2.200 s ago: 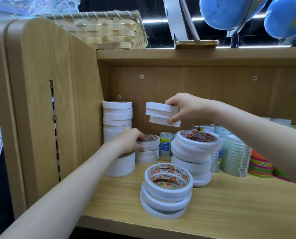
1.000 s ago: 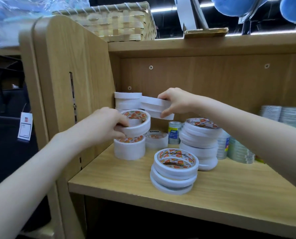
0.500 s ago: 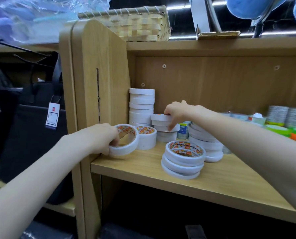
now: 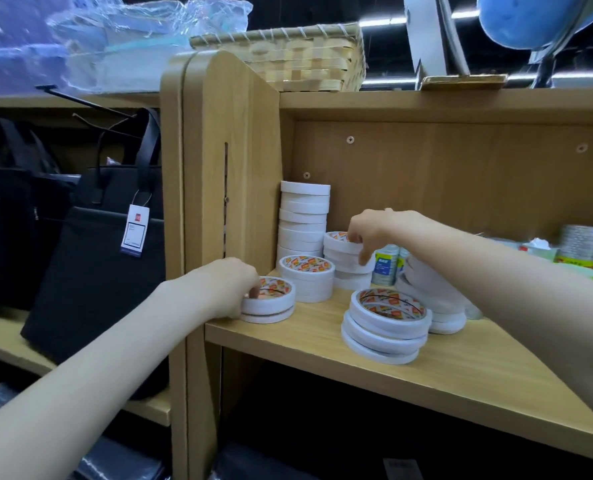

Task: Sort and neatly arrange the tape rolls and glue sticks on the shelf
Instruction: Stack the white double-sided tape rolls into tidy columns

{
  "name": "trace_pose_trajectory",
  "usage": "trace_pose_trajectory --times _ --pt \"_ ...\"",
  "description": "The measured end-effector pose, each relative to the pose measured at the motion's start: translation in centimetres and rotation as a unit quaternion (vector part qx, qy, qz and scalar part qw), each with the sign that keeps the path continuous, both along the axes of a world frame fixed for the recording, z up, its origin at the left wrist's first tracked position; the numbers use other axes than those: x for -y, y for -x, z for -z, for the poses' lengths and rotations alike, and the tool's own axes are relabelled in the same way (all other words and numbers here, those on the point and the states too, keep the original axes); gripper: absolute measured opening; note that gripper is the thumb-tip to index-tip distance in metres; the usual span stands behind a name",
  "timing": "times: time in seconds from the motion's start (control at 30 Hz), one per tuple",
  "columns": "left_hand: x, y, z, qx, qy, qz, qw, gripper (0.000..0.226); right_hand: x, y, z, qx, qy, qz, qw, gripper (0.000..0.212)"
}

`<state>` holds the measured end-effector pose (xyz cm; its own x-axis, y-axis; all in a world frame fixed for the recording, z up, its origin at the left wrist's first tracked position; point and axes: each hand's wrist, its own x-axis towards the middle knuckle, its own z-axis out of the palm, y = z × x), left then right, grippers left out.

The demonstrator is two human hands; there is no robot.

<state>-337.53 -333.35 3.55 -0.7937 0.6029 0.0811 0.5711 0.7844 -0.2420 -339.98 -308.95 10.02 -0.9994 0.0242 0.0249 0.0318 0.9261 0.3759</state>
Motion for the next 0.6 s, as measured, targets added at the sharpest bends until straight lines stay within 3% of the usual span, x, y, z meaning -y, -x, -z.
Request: trace_pose_trajectory --times 0.1,0.2,0.3,0.47,0.6 --pt "0.0 -0.1 -0.5 0.063 -0.049 0.0 0.997 0.05 0.0 0.2 -0.3 0.007 0.02 0.007 1.0 0.034" --pt "0.3 -0.2 -0.6 0.092 -0.09 0.007 0.992 0.055 -0.2 0.3 -0.2 -0.02 0.002 0.012 1.0 0.021" --pt "0.3 -0.3 -0.2 0.098 -0.102 0.017 0.99 0.046 -0.3 0.1 -0.6 -0.002 0.028 0.009 1.0 0.039" --pt "0.1 -0.2 -0.3 0.107 -0.108 0.019 0.988 0.035 0.9 -0.9 -2.4 -0.028 0.071 -0.073 0.994 0.028" --pt "-0.1 -0.3 0.3 0.101 -0.085 0.02 0.991 0.022 3.3 -2.0 -1.3 0.039 0.079 -0.116 0.989 0.029"
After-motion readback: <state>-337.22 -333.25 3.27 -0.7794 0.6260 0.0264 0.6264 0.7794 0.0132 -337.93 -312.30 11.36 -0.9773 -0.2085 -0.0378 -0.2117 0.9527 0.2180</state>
